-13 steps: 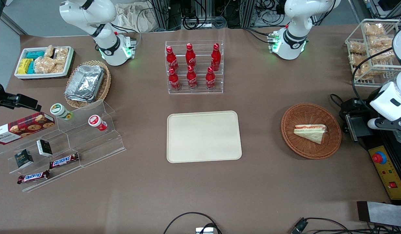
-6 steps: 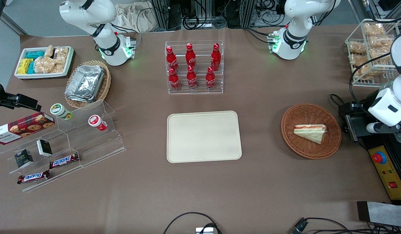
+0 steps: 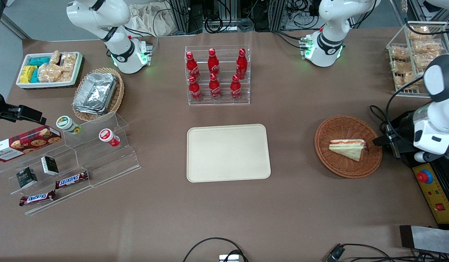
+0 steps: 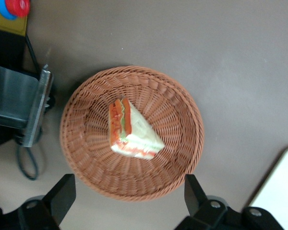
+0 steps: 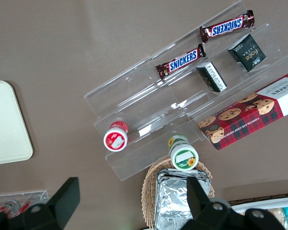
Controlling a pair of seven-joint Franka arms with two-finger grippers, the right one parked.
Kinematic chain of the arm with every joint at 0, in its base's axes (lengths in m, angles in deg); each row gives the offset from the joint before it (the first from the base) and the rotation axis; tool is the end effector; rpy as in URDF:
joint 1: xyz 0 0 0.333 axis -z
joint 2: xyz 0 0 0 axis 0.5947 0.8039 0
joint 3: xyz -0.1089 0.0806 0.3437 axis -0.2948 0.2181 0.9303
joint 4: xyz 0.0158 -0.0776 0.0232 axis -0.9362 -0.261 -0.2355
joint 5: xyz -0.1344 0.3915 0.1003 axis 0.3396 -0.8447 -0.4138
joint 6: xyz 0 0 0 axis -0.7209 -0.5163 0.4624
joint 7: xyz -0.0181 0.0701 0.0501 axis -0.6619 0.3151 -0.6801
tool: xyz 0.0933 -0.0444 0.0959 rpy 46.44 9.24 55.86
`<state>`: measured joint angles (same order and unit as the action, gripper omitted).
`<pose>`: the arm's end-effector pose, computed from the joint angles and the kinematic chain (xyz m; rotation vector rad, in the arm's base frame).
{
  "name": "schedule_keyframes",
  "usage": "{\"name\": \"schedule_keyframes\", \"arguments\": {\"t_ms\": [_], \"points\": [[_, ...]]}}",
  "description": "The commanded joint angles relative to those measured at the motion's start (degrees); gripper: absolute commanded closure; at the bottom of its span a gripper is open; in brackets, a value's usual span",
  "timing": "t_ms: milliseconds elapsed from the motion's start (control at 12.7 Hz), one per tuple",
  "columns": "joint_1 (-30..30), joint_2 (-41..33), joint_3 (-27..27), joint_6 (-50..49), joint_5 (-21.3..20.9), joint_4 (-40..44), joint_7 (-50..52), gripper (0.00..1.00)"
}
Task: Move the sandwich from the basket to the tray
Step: 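Lower the left gripper onto the wrapped sandwich and close on it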
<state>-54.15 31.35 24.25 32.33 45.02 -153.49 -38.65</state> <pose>0.6313 0.0295 0.4343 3.0326 0.7218 -0.1382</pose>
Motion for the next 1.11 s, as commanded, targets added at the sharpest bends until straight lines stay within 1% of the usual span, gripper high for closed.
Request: {"name": "schedule_keyframes", "arguments": {"t_ms": [0, 237, 553, 789, 1026], "points": [[-0.36, -0.62, 0.06, 7.43, 0.14, -7.42, 5.42, 0.0], [-0.36, 0.7, 0.85, 16.48, 0.06, -13.66, 7.71, 0.0], [-0.36, 2.64, 2.25, 23.61, 0.05, -18.41, 8.15, 0.0], [-0.36, 4.65, 2.61, 23.98, 0.05, -18.78, 8.59, 0.0], [0.08, 7.37, 2.61, 24.93, 0.14, -17.73, 14.28, 0.0]]}}
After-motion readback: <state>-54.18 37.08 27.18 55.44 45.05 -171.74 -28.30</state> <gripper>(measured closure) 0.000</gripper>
